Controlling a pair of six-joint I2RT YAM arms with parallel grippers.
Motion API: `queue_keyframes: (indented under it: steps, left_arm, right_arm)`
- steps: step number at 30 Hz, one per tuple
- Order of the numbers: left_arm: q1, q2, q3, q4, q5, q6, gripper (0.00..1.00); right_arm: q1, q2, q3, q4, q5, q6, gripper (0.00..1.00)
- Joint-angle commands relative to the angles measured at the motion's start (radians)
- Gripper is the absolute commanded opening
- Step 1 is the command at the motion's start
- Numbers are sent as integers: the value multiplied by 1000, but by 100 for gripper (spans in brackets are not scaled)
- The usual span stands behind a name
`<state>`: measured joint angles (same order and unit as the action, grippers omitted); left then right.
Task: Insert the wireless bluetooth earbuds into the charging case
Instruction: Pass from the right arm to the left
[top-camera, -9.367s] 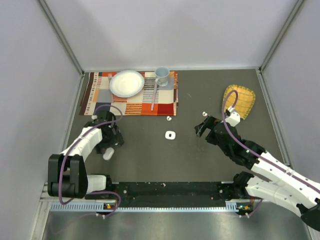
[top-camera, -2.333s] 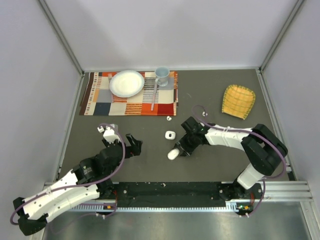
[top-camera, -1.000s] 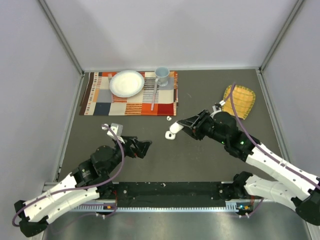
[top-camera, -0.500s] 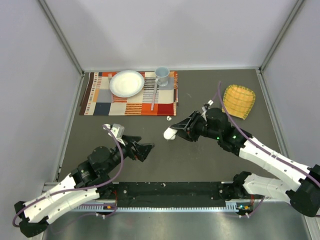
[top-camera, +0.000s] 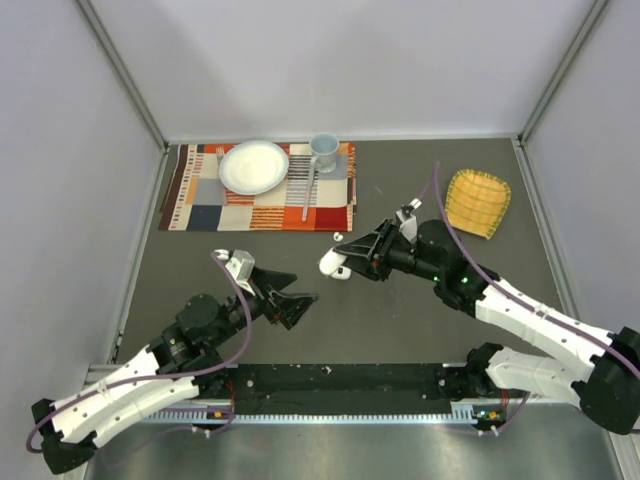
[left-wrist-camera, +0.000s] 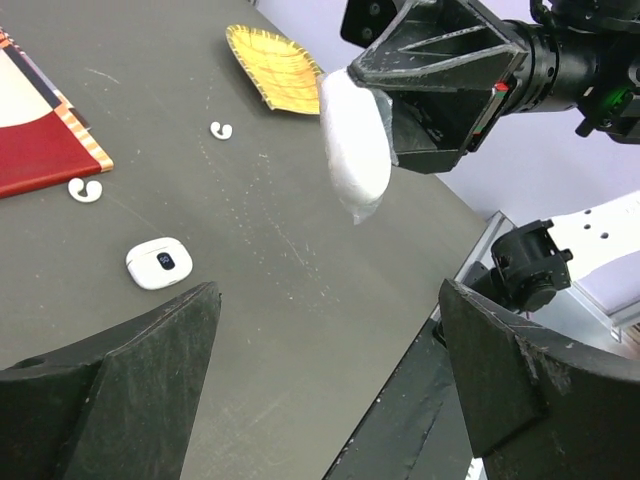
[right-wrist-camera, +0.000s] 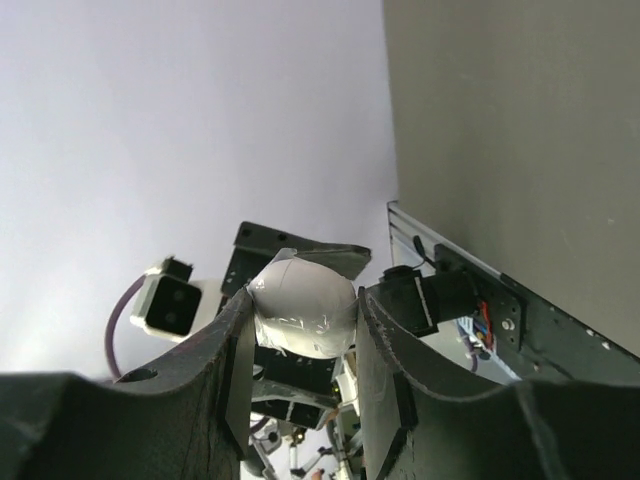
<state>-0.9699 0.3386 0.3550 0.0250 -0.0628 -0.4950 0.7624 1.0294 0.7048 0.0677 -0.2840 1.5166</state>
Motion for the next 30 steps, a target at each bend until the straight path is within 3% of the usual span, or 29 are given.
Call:
queue_keyframes:
  steps: [1, 8, 14, 18, 25, 30]
  left_arm:
    - [0, -24, 10, 66, -12, 4, 95]
    - [0, -107, -13, 35, -120, 16, 95]
    - [0, -118, -4, 42, -91, 53, 95]
    - [0, -78, 9, 85, -57, 120, 98]
    - [-16, 36, 24, 304, -75, 262, 99]
    - [-36, 132, 30, 478, -69, 288, 99]
  right_arm:
    - [-9, -49, 16, 227, -60, -91, 0]
    - [-9, -77, 87, 251, -180, -242, 0]
    - [-11, -61, 130, 262, -250, -277, 0]
    - [-9, -78, 110, 231, -160, -221, 0]
    - [-11, -135, 67, 91, 78, -95, 0]
    - [-9, -155, 9, 79, 149, 25, 0]
